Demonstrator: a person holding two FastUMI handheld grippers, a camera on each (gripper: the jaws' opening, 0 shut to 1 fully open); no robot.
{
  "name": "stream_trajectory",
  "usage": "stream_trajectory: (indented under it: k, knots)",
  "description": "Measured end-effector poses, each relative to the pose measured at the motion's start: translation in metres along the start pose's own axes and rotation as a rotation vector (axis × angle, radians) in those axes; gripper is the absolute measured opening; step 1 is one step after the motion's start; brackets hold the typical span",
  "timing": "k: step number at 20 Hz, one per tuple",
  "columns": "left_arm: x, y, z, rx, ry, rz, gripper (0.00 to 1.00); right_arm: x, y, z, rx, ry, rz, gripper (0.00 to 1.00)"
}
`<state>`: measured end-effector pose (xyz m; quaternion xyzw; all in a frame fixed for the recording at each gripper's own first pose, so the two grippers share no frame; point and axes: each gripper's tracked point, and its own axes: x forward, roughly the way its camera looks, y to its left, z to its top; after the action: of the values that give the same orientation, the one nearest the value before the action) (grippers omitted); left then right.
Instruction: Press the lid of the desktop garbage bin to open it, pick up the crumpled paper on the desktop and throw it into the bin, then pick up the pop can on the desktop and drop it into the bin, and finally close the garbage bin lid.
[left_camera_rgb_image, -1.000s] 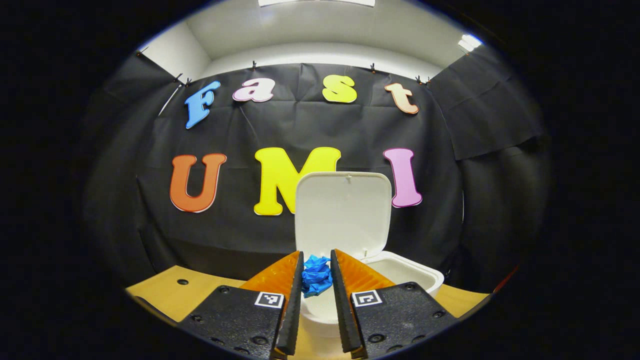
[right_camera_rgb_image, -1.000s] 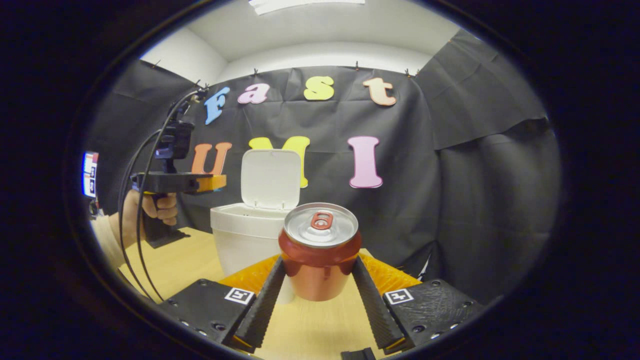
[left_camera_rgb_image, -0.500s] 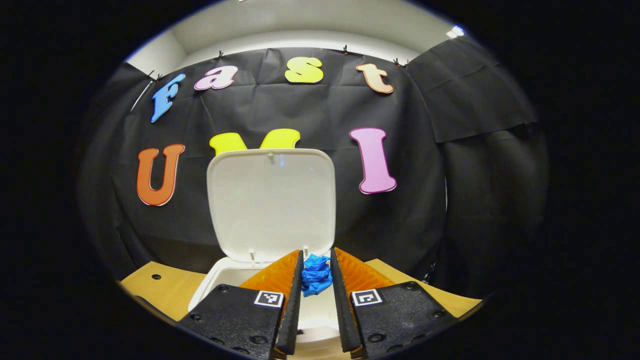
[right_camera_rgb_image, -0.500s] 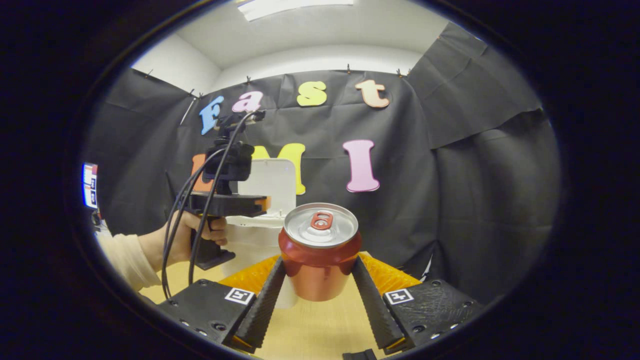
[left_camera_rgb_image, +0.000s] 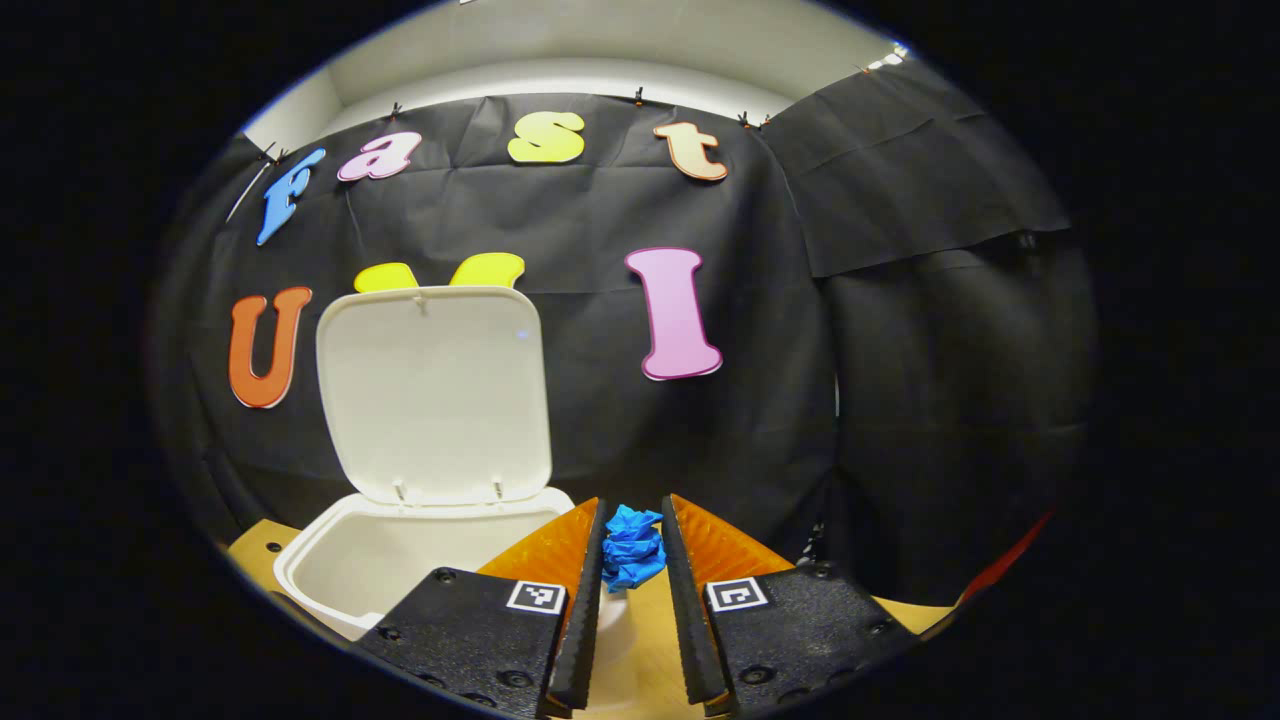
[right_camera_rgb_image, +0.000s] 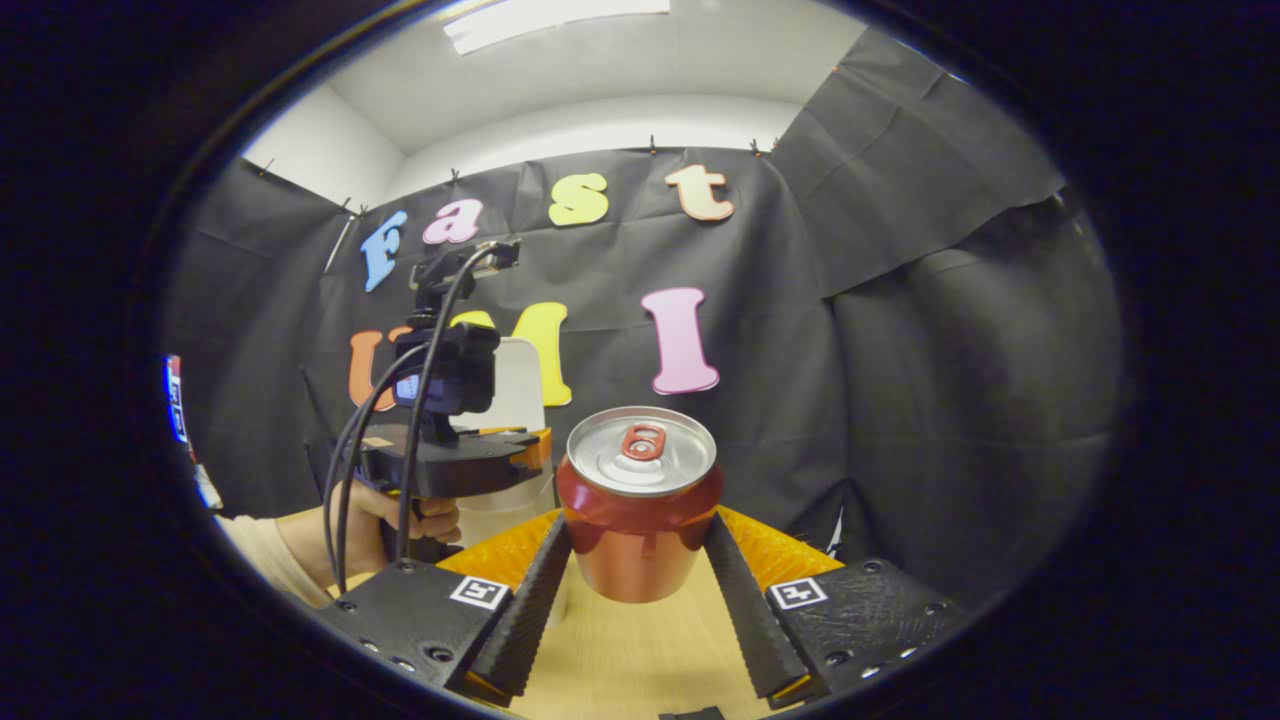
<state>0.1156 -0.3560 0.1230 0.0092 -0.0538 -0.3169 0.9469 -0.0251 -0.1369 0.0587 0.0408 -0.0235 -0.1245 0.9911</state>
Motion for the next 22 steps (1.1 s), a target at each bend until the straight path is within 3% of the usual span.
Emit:
stream_trajectory:
  k: [3,8,15,18,21,22]
  knots:
    - [-0.02,-0.031,-0.002,0.012,-0.021,-0.062,0.37,0.002,-0.005,-0.002,-0.006,0.006,-0.014,0.81]
    - [-0.033,-0.026,-0.001,0.094,-0.05,-0.01,0.36,0.004,-0.003,-0.007,-0.04,0.01,-0.027,0.8]
    - [-0.009,0.054,0.01,0.062,-0.03,0.163,0.37,0.001,0.013,-0.01,-0.065,0.006,0.001,0.79]
    - [-0.004,0.092,-0.005,-0.026,0.026,0.251,0.4,-0.001,0.023,-0.013,-0.095,0.003,0.02,0.79]
    - [-0.009,0.115,-0.019,-0.075,0.072,0.307,0.42,-0.005,0.043,-0.02,-0.091,0.025,0.091,0.8]
    - [-0.014,0.118,-0.028,-0.087,0.106,0.311,0.49,-0.007,0.049,-0.022,-0.082,0.038,0.117,0.79]
